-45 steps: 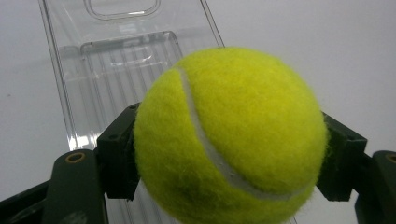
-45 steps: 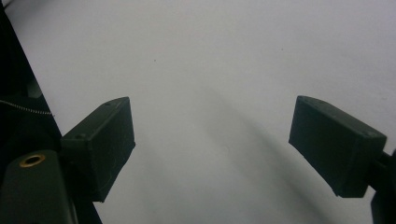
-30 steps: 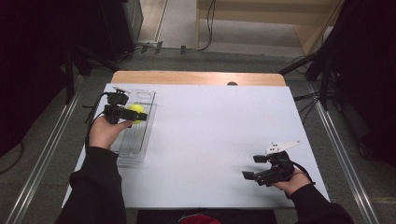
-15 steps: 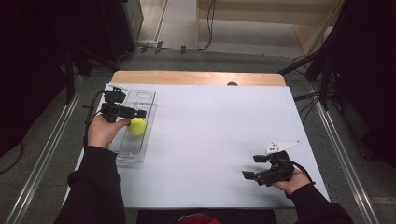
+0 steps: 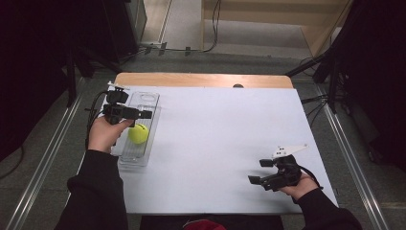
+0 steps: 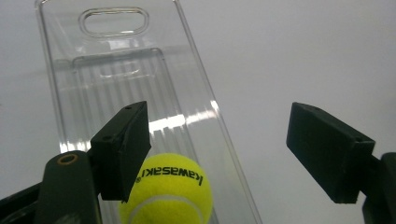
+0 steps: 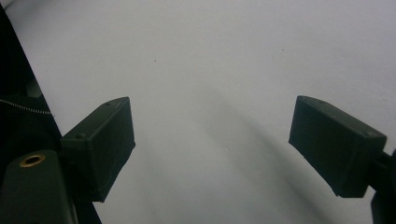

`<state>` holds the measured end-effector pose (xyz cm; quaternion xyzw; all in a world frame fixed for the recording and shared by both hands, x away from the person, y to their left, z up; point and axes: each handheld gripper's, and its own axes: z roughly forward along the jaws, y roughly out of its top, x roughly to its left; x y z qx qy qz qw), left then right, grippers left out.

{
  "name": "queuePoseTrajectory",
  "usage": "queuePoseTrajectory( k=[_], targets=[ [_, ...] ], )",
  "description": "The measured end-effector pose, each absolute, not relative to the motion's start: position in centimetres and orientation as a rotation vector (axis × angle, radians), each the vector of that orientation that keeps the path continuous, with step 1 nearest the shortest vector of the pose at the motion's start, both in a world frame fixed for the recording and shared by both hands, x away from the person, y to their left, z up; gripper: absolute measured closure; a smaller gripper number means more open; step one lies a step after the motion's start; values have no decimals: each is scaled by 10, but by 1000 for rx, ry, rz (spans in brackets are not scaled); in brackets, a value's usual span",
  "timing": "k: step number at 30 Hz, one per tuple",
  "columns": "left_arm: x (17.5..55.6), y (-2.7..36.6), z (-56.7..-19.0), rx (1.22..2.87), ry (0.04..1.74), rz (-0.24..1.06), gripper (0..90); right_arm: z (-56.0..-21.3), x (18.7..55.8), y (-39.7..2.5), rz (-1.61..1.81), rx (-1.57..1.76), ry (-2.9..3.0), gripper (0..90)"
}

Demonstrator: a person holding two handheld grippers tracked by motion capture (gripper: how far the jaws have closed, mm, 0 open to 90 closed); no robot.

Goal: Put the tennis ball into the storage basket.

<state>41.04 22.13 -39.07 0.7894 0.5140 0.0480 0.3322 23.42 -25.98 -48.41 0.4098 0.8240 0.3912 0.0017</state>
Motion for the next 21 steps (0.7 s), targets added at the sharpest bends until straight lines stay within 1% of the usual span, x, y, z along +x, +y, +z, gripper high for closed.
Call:
queuePoseTrajectory(
  k=[21],
  targets=[
    [403, 192, -385, 2083, 1211, 19, 225, -484, 234, -260, 1229, 1292, 2583, 122]
  ],
)
